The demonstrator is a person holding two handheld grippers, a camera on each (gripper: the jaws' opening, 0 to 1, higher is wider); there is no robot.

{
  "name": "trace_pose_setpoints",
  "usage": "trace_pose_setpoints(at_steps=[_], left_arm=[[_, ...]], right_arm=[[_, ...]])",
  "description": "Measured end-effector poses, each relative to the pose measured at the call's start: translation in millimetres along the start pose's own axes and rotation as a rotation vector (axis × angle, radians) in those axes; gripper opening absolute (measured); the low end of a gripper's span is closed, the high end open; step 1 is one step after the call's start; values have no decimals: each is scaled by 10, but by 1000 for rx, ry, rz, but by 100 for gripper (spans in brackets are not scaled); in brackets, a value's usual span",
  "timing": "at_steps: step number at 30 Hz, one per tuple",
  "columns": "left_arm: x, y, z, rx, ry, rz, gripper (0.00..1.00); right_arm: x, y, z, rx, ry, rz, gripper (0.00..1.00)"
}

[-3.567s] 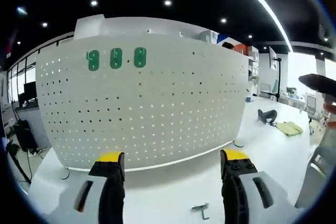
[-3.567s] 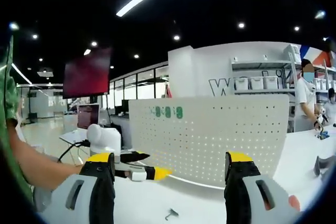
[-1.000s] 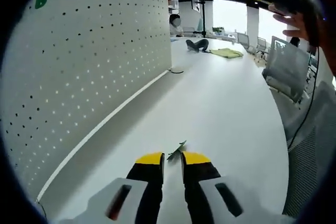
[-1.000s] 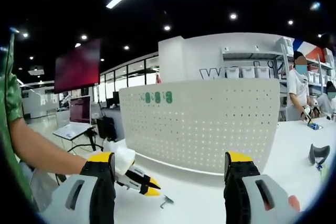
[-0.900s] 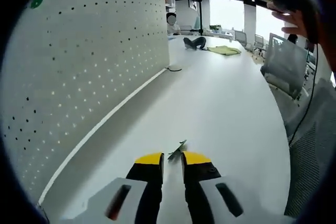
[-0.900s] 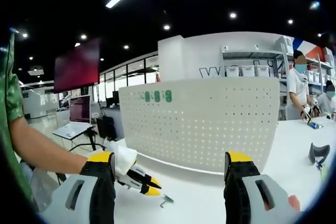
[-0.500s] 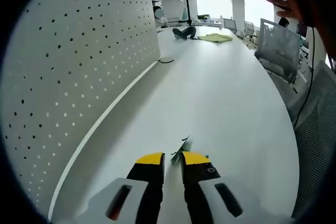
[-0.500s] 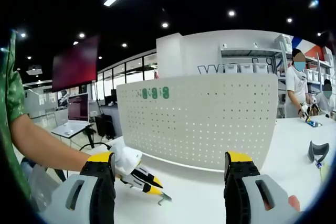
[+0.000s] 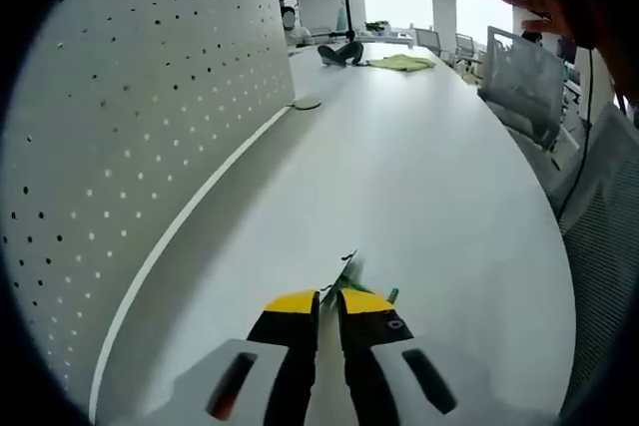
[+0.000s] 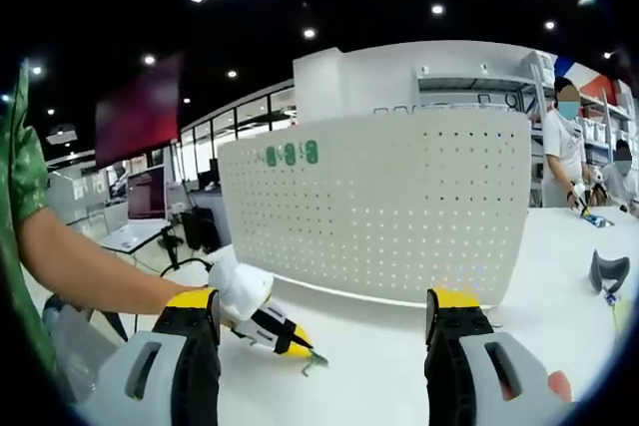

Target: Insert the hook assembly into the mounting plate slot until the hook locks in place.

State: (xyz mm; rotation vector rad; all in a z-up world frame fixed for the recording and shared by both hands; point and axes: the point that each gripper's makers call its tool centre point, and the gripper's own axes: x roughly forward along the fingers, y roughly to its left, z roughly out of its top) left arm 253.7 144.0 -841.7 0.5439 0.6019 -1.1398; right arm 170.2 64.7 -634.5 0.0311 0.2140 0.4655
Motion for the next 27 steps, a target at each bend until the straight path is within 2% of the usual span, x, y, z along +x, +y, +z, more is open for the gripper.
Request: trace_pose_setpoints(at_steps=[17,27], left_arm=[[10,-36,-36,-21,-3,-3,3],[7,-64,-39,-85,-18,14,2]], right_arm=[[64,-33,-412,32,100,4,84],[80,-49,-494,40,124,5,83]])
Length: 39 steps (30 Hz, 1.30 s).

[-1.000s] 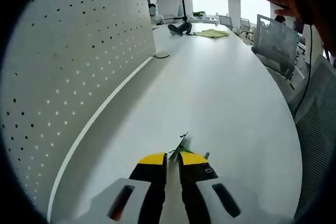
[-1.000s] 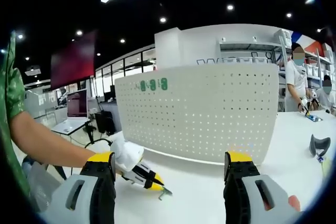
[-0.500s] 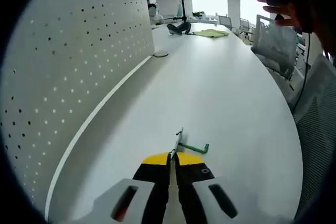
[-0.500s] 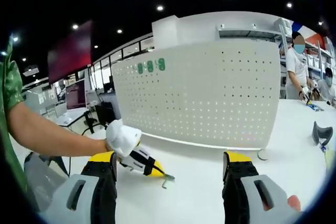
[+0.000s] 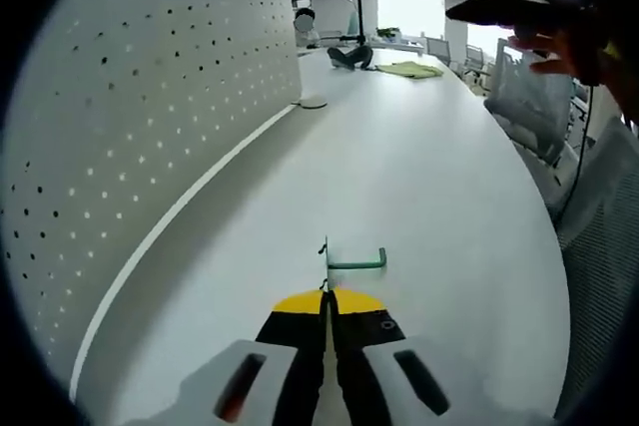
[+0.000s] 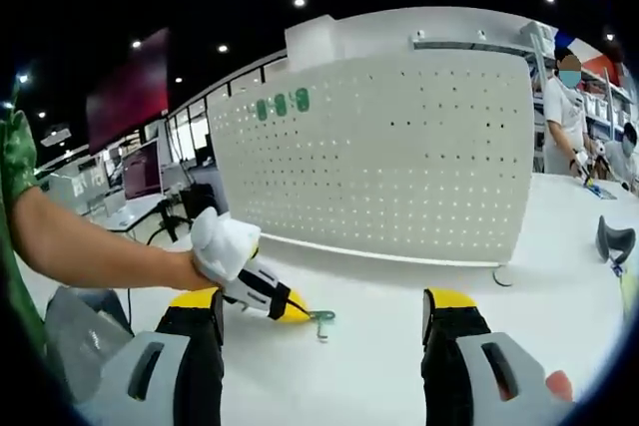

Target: Insert the hook assembly into the mounting plate slot until the hook locks in place.

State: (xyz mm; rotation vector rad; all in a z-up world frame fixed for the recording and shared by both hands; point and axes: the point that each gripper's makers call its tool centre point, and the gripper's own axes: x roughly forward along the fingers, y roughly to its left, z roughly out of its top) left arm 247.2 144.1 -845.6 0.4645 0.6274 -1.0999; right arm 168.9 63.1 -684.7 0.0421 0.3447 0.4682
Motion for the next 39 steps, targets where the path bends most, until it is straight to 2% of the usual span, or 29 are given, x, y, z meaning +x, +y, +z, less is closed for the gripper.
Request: trace_pose_setpoints(at_steps=[12,20,28,31,34,37,39], left_arm=[[-19,-55,24,-99,-44,9,1],[-65,-120,149,-219,-123,8,1],[-174,-172,468,-459,-294,2,1],[-264,-179,631,-610,-398,-14,1],[-324,-214,722,-671,-448,-15,1],[-401,-307,859,-775,-526,-50,1],[-426,-344,900,-829,-555,-68,1]], right_arm=[[23,6,-58,4,22,5,82],[42,12,-83,14,31,9,80],[55,-3,-88,23,36,7,78],[57,1,-70,26,33,8,77],[59,3,-50,27,29,8,76],[61,4,-30,35,25,7,74],[61,5,-13,41,19,8,74]])
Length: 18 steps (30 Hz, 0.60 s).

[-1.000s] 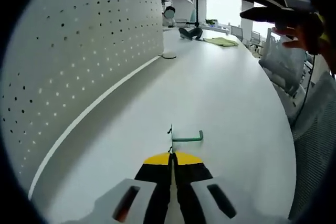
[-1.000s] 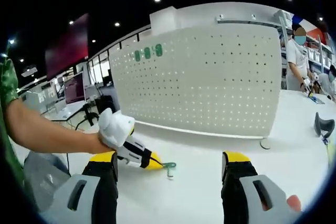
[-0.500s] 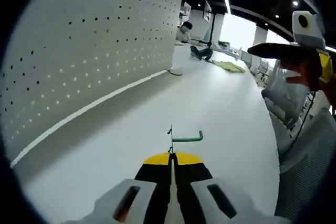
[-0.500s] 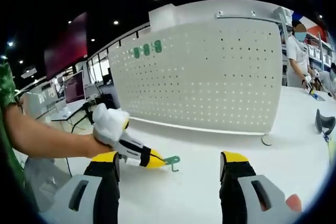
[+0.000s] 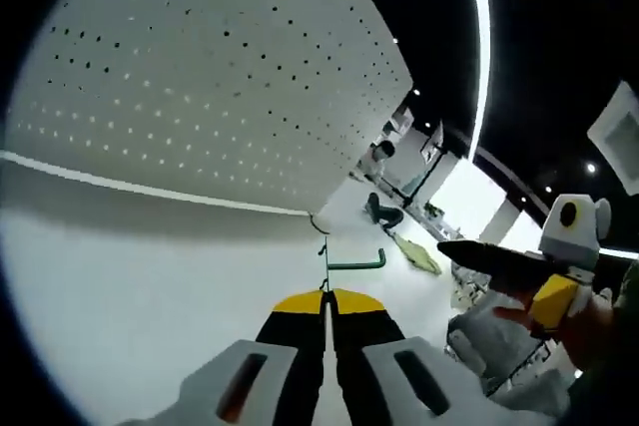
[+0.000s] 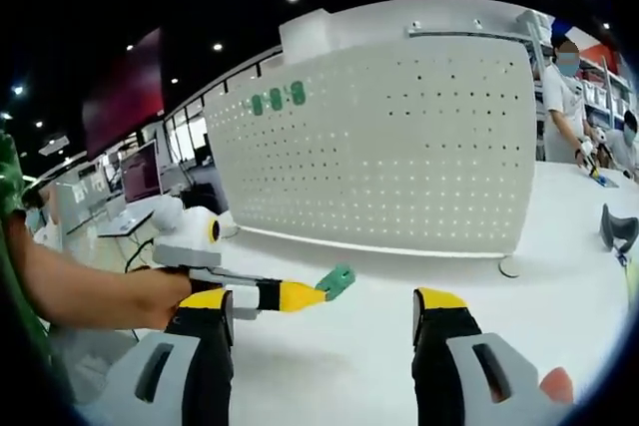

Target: Insert the hook assembly into the mounting plate slot until the hook locks in place.

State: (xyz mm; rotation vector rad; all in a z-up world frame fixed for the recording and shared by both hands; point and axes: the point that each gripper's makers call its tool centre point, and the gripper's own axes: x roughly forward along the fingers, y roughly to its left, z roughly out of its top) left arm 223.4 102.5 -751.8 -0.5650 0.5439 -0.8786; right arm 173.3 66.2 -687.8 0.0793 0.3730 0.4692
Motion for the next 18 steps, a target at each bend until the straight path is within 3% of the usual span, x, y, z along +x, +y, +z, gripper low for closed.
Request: trace_pose_setpoints(at_steps=[4,9,18], left_arm=[[-22,-95,-9,-67,-37,-7,1],[-68,-238,56,-236,-135,-31,1],[-104,-356,95,-285,-202,-12,1]], right_arm=[[-6,3,53,20,-15,1,71],[-16,4,129,52,-31,4,65],[-12,-23,178,95,-27,-5,48]])
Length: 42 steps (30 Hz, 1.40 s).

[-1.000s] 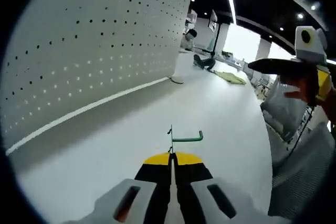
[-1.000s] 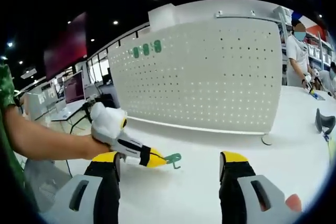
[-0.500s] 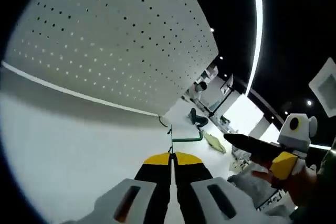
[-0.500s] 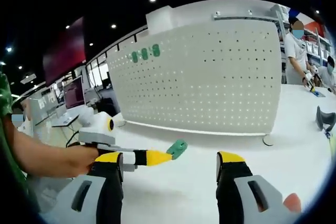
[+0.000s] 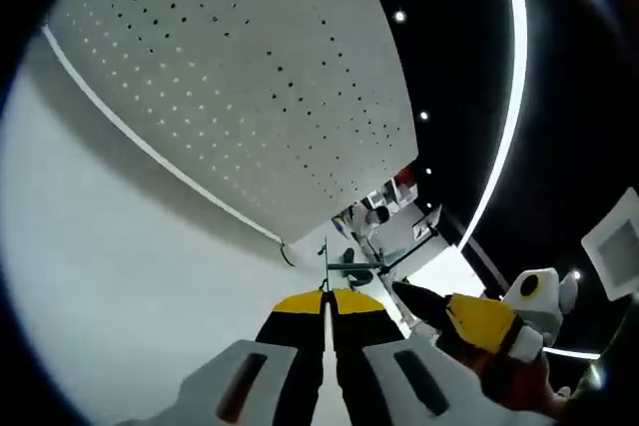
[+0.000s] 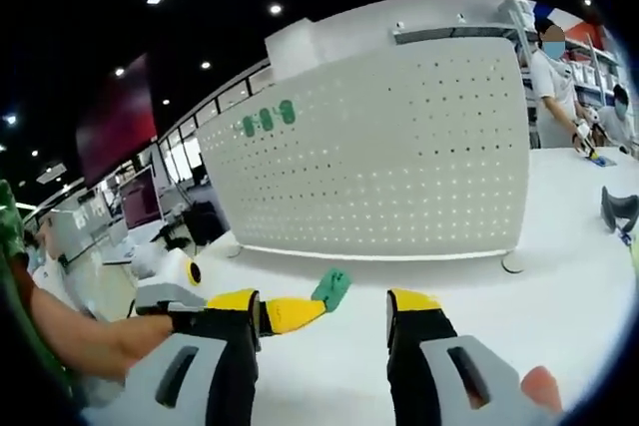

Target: Insert the hook assembly into the mounting plate slot until the hook locks in place.

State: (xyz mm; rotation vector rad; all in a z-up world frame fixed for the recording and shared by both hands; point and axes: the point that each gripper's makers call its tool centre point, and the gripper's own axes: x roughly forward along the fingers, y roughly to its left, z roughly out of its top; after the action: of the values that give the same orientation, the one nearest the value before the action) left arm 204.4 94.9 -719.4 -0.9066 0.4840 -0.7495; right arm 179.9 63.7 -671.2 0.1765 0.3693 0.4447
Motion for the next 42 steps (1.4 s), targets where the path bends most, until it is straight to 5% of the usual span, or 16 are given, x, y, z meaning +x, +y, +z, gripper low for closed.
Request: trace_pose_setpoints(at_steps=[16,33,42], left_arm=[[4,-180,-86,-30,-61,27,1],[-7,-258,-98,-27,-85,26,1],[-14,-313,-124,147,-63,15,1]], right_arm=[[113,-111,24,71,29,-55,17],[196,-137,-19,94,41,-72,8],[191,-121,-22,117,53,-61,4]])
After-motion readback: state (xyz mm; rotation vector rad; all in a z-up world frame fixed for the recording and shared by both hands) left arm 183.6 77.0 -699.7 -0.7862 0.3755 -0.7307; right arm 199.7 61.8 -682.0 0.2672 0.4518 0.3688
